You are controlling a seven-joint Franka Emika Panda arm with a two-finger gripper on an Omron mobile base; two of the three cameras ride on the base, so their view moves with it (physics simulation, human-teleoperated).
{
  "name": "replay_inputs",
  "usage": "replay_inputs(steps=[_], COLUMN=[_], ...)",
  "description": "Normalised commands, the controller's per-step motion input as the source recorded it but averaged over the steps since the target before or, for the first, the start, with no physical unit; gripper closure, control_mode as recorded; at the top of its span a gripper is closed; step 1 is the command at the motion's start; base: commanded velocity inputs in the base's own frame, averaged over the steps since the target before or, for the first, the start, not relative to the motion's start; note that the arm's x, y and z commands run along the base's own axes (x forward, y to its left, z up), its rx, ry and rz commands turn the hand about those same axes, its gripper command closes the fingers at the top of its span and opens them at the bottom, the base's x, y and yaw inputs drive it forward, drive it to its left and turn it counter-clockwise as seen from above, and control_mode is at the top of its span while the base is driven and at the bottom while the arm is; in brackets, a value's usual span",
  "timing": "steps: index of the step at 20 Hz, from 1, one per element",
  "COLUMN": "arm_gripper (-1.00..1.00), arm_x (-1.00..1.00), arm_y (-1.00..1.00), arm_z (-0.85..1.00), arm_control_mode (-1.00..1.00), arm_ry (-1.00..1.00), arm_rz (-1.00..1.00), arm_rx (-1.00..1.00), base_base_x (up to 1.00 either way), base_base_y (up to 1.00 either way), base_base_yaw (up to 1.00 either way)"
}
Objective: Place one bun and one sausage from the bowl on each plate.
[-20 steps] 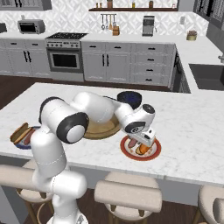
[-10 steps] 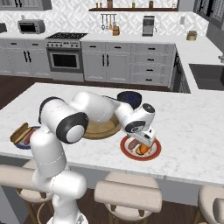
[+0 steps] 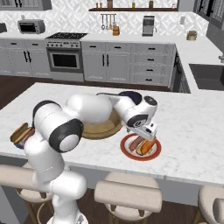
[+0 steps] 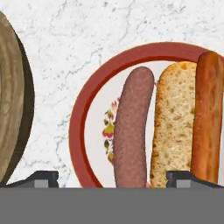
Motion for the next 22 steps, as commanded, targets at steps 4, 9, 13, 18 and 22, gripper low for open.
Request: replay_inputs(steps=[4,9,13,18,22], arm_gripper=[-1.00,-1.00,-1.00,-1.00,-1.00], arm_x=[-0.41,-0.56,-0.52,-0.54,-0.65], arm_y=[0.00,0.40,0.95,1.00,1.00], arm_z=[0.93,1.00,0.85,0.56,0.38], arm_control_mode=[-1.00,-1.00,-1.00,-1.00,-1.00], arm_ry=[-0.09,-0.18,-0.22,-0.27,-0.05], arm_rz=[0.00,0.09,0.19,0.37,0.39], arm_rx=[-0.04,-0.23,-0.32,-0.37,-0.16], base_base_x=[0.00,0.00,0.00,0.00,0.00], base_base_y=[0.00,0.00,0.00,0.00,0.00], base_base_yaw=[0.00,0.00,0.00,0.00,0.00])
